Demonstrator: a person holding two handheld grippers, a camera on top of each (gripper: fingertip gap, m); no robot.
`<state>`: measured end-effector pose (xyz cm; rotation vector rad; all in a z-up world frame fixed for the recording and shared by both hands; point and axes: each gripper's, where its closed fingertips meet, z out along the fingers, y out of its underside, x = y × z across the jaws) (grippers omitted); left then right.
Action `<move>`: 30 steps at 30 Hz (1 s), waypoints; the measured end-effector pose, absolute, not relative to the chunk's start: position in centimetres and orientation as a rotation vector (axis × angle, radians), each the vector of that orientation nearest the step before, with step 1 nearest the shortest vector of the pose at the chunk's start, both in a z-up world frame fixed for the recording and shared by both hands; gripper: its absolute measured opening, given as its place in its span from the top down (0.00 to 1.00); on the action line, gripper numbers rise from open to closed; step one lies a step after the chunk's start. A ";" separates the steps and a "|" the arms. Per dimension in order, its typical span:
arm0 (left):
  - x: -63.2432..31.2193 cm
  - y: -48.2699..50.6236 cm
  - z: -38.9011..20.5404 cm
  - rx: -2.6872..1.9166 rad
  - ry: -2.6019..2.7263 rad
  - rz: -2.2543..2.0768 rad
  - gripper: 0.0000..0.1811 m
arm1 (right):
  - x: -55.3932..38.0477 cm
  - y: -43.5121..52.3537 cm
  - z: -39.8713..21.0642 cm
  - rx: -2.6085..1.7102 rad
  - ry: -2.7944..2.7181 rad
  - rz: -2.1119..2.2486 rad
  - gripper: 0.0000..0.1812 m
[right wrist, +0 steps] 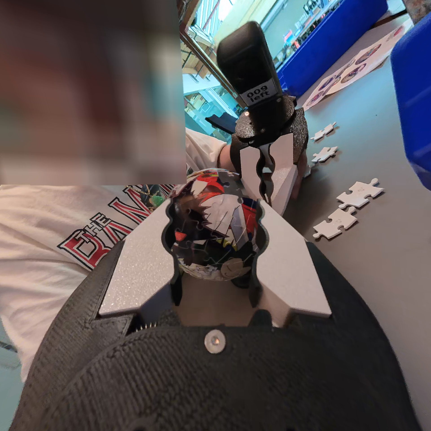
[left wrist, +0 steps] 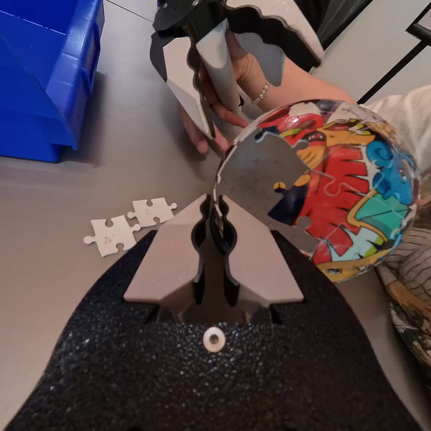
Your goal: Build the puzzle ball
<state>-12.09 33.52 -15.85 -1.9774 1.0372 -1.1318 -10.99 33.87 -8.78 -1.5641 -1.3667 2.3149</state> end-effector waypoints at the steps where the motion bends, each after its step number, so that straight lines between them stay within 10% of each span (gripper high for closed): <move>1: -12.2 33.6 -15.8 -1.965 1.054 -1.108 0.94 | -10.8 34.0 -8.6 -1.547 -1.353 2.322 0.63; 7: -13.2 33.2 -15.9 -1.959 1.134 -1.056 0.83 | -9.9 34.8 -8.3 -1.507 -1.300 2.340 0.64; 30: -15.2 32.2 -14.5 -2.051 0.997 -1.299 0.91 | -8.7 34.3 -7.6 -1.424 -1.346 2.329 0.64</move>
